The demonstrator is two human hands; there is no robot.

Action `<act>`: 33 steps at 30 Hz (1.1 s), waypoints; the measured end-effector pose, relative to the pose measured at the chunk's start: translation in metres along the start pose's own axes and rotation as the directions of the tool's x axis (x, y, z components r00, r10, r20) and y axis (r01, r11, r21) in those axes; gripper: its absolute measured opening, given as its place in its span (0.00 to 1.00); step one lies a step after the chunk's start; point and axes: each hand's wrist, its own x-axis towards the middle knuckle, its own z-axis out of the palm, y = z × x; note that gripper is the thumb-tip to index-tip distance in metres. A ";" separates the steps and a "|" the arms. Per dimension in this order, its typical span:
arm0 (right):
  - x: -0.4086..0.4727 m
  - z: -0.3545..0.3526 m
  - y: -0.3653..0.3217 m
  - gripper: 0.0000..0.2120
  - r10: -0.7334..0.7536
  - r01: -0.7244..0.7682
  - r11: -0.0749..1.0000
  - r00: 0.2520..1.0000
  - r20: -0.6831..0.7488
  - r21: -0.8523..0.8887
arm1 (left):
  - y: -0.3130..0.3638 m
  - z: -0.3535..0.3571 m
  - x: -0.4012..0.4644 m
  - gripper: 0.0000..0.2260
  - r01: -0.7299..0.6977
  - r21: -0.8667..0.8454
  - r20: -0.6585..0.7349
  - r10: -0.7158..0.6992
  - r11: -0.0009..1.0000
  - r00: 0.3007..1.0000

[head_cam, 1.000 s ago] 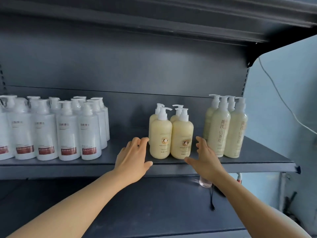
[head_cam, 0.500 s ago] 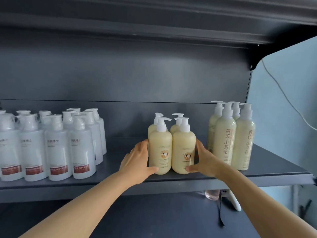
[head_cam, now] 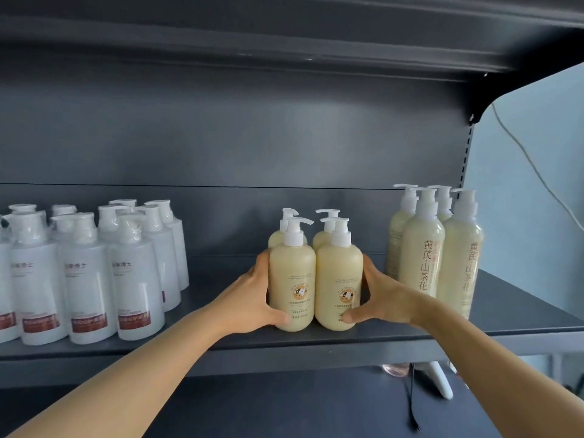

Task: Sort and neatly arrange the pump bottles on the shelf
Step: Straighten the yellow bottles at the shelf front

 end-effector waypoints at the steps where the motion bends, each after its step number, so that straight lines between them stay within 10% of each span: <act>1: 0.001 -0.002 0.002 0.59 -0.006 0.006 1.000 1.000 0.013 -0.002 | 0.003 -0.002 0.002 0.50 0.004 -0.009 -0.013 -0.004 1.000 1.000; 15: 0.025 -0.009 0.029 0.70 -0.069 0.073 0.997 0.987 0.146 -0.023 | 0.047 -0.032 0.047 0.20 0.093 -0.292 -0.044 -0.111 0.952 0.993; 33: 0.038 0.000 0.028 0.72 -0.239 0.205 0.955 0.960 0.145 0.214 | 0.047 -0.044 0.058 0.21 0.153 -0.175 0.053 -0.146 0.973 0.988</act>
